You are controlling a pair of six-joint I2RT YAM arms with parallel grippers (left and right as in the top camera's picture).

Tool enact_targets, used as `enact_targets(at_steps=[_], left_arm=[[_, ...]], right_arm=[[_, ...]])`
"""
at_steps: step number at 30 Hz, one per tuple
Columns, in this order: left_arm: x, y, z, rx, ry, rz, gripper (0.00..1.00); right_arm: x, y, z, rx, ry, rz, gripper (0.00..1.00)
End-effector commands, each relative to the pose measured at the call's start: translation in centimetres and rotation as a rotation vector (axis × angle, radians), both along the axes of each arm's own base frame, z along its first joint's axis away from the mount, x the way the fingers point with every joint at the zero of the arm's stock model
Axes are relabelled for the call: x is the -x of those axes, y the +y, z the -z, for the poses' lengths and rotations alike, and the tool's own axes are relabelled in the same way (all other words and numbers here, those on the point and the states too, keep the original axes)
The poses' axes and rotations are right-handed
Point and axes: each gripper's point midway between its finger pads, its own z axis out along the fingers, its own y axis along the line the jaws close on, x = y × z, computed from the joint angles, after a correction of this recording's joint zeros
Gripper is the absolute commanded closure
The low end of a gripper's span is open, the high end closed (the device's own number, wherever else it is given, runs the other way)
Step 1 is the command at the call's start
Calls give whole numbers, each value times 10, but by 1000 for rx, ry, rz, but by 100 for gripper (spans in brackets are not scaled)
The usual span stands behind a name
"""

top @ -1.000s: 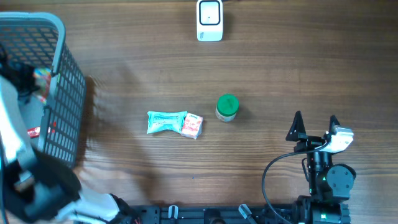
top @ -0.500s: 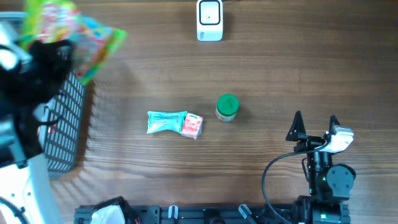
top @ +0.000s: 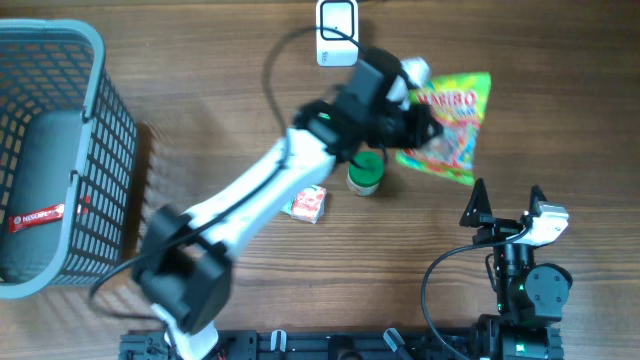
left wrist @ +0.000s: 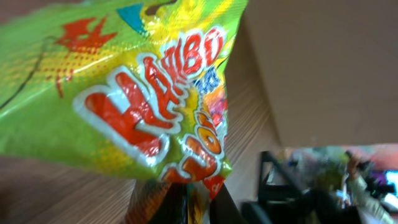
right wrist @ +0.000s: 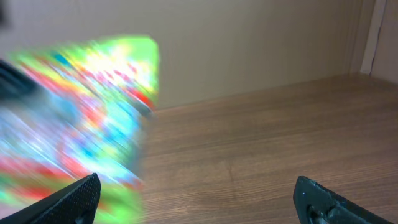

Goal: Scan the item barcode
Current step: 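Carry the Haribo bag right and drop it right of the bottle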

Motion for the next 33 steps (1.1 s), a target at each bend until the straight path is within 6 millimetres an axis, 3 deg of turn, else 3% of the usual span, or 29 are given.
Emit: enact_targets(at_steps=[1,2,3,5,6,8,9,10,12,13,14,15,16,20,22,23,24,25,27,29,31,33], left_arm=[[1,-24,75,-131,17,-10,96],[2,-27,102,-190,25,-24,96],[3,-28,115,-223,22,-34,96],[-1,-29,119,-251,-15,-65,96],[-3,-32,109,-227,-38,-65,94],[-11,-34,78,-175,-93,-86,74],[-16,-33,59,-156,-132,-100,62],[-22,-31,31,-130,-202,-97,41],[-41,-11,-23,-125,-304,-185,19],[-55,19,-56,-164,-360,-295,10],[-62,43,-75,-197,-392,-375,6],[-65,85,-108,-236,-434,-490,0],[-64,111,-125,-259,-455,-557,0],[-38,275,-209,-346,-538,-948,0],[-14,371,-234,-331,-506,-1224,0],[-3,406,-237,-317,-468,-1349,0],[13,449,-233,-292,-389,-1518,0],[42,509,-209,-246,-201,-1813,0],[81,569,-165,-211,78,-2165,0],[93,615,-128,-270,247,-2334,0],[87,641,-102,-329,340,-2382,0],[80,667,-59,-443,491,-2388,0]], right_arm=[[0,1,-1,12,-6,-8,0],[0,1,-1,12,-6,-8,0],[0,1,-1,12,-6,-8,0],[0,1,-1,12,-6,-8,0],[0,1,-1,12,-6,-8,0],[0,1,-1,12,-6,-8,0],[0,1,-1,12,-6,-8,0],[0,1,-1,12,-6,-8,0],[0,1,-1,12,-6,-8,0],[0,1,-1,12,-6,-8,0],[0,1,-1,12,-6,-8,0],[0,1,-1,12,-6,-8,0],[0,1,-1,12,-6,-8,0],[0,1,-1,12,-6,-8,0],[0,1,-1,12,-6,-8,1],[0,1,-1,12,-6,-8,0],[0,1,-1,12,-6,-8,0],[0,1,-1,12,-6,-8,0],[0,1,-1,12,-6,-8,0],[0,1,-1,12,-6,-8,0],[0,1,-1,12,-6,-8,0],[0,1,-1,12,-6,-8,0]])
